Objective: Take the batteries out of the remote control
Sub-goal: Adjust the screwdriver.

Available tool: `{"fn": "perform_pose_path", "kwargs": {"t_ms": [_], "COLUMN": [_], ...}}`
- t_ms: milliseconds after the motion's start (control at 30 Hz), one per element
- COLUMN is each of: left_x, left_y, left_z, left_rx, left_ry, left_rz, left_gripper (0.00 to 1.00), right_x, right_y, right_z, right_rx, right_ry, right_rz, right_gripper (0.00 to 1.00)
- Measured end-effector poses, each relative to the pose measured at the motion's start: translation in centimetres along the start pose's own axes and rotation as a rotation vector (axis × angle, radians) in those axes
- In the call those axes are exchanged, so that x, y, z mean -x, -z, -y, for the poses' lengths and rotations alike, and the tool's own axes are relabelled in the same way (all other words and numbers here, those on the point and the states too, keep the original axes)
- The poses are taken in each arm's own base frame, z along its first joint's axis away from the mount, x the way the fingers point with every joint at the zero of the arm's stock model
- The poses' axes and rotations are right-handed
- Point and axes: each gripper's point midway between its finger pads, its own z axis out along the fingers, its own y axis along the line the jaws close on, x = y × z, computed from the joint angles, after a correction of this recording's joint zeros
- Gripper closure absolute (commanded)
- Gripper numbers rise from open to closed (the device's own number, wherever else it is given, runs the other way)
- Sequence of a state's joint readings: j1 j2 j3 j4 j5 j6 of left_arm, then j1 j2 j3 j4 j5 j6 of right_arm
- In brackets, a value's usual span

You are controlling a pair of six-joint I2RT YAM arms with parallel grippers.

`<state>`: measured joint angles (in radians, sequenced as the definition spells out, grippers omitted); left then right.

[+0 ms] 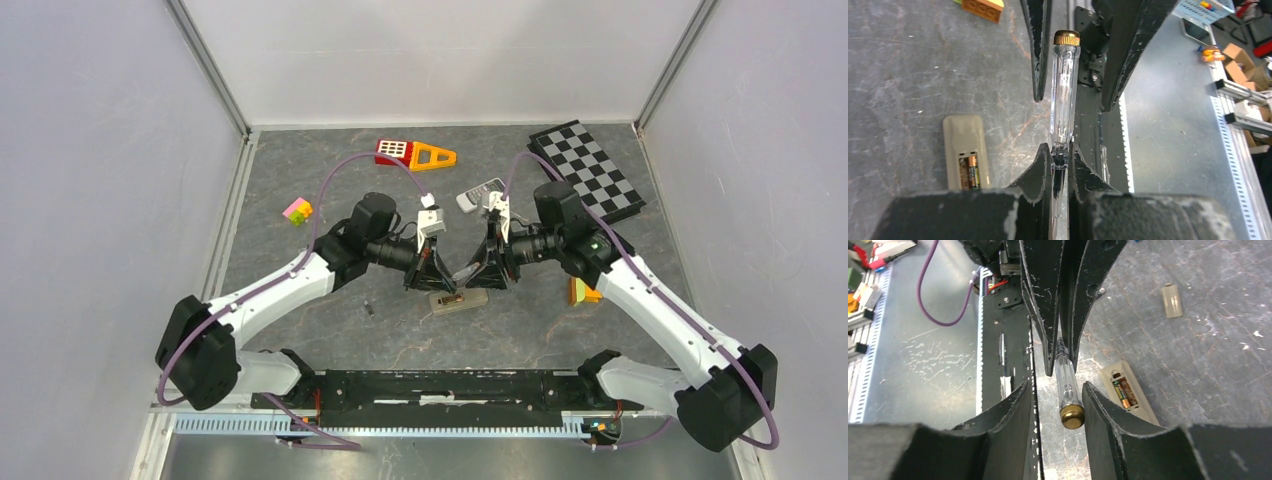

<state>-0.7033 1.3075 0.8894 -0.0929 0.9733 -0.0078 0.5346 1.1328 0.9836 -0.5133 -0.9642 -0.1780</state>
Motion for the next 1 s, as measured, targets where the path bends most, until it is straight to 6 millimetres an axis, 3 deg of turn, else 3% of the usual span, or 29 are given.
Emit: {"fn": "perform_pose_path", "kwargs": {"t_ms": [300, 633, 867, 933, 1000], "left_x": [-0.3, -0.2, -0.3, -0.4, -0.4], "left_y": [1.1, 1.2, 1.1, 1.1, 1.1], "left_z": [-1.2, -1.7, -1.6, -1.6, -1.6], "left_rx": [0.134, 0.178, 0.175, 0.175, 0.174], "left_ry": [-0.057, -0.100, -0.104, -0.106, -0.111], "left_rz": [0.012, 0.027, 0.024, 0.021, 0.021], "left_gripper": [0.98, 0.98, 0.98, 0.98, 0.95], "right_x": [1.3, 0.8, 0.8, 0.7, 0.7], "right_y": [-0.1, -1.8, -3.5, -3.5, -3.5], "right_z": [1.3, 1.9, 1.3, 1.5, 1.5], "right_rx": [-0.097, -0.093, -0.050, -0.054, -0.058], "right_ry": [-0.096, -0.210, -0.215, -0.224, -0.225], "right_rz": [0.074, 0.111, 0.102, 0.100, 0.100], "right_gripper": [0.53, 0.54, 0.74, 0.94, 1.00]}}
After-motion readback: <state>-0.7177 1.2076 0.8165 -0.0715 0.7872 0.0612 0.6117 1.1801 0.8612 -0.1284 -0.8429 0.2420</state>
